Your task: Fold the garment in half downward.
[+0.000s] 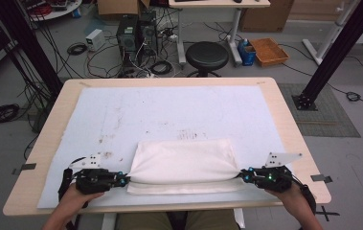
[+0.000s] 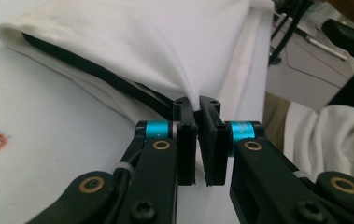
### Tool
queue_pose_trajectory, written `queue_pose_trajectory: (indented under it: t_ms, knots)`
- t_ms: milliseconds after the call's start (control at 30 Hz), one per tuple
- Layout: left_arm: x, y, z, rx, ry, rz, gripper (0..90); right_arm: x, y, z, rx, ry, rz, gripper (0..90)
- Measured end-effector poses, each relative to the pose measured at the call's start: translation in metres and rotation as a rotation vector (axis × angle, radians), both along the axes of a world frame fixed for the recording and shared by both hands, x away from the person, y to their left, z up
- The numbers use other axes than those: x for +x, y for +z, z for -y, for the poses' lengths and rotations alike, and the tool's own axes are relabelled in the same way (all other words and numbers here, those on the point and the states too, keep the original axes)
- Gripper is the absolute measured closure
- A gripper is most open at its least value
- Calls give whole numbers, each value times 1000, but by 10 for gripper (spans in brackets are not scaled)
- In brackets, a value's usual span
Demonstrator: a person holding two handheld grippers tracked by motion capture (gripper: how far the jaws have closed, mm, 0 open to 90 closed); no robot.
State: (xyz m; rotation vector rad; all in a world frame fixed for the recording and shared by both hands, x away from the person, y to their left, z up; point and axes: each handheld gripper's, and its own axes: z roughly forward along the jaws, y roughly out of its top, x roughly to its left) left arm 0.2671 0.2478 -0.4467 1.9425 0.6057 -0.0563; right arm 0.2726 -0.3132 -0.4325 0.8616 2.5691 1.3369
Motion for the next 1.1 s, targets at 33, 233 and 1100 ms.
queue_pose_trajectory:
  t_ms: [33, 233, 1100]
  knots:
    - [-1, -1, 0, 0, -10, -3, 851, -3, -2, 1, -8, 7, -14, 844]
    - [-10, -3, -4, -1, -82, -31, 824, -13, -5, 8, -18, 50, -38, 841]
    - [112, -5, 51, 97, 361, -33, 377, 107, -12, -50, -54, -282, -52, 518]
